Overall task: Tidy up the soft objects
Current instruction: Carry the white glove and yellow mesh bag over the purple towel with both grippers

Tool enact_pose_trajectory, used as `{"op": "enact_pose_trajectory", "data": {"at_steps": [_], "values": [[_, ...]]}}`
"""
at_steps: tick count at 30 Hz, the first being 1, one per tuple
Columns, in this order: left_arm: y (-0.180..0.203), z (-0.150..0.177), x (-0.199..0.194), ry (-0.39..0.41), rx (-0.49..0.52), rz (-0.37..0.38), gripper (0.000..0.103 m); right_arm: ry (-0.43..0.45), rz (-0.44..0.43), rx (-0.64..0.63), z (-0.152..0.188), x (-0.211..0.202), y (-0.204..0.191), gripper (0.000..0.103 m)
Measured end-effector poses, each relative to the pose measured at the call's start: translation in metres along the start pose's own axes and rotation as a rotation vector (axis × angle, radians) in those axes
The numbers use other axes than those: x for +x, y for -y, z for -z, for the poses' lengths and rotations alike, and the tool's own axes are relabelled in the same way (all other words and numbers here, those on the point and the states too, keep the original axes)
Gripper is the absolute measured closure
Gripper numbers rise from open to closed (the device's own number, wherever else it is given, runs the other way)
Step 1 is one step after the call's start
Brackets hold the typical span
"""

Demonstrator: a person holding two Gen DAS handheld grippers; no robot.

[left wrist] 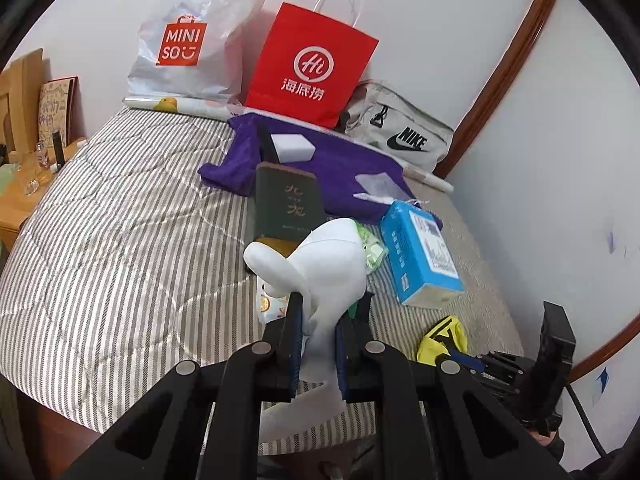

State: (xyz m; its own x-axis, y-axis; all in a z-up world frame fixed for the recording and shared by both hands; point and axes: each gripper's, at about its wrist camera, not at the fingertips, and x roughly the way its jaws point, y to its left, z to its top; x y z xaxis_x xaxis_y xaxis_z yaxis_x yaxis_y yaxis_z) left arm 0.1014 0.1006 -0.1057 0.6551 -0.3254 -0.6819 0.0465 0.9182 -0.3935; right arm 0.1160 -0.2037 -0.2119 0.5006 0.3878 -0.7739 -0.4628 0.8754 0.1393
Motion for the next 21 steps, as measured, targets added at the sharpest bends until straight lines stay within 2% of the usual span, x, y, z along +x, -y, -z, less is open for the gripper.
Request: {"op": "enact_pose_trajectory", "data": {"at_steps": [6, 21], "values": [[0.007, -0.011, -0.007, 0.021, 0.014, 0.013, 0.089, 0.045, -0.019, 0.021, -0.013, -0.023, 0.001, 0.093], [0.011, -0.041, 0.008, 0.016, 0.016, 0.012, 0.089, 0.160, 0.033, -0.022, -0.063, -0.068, 0.010, 0.093]]}}
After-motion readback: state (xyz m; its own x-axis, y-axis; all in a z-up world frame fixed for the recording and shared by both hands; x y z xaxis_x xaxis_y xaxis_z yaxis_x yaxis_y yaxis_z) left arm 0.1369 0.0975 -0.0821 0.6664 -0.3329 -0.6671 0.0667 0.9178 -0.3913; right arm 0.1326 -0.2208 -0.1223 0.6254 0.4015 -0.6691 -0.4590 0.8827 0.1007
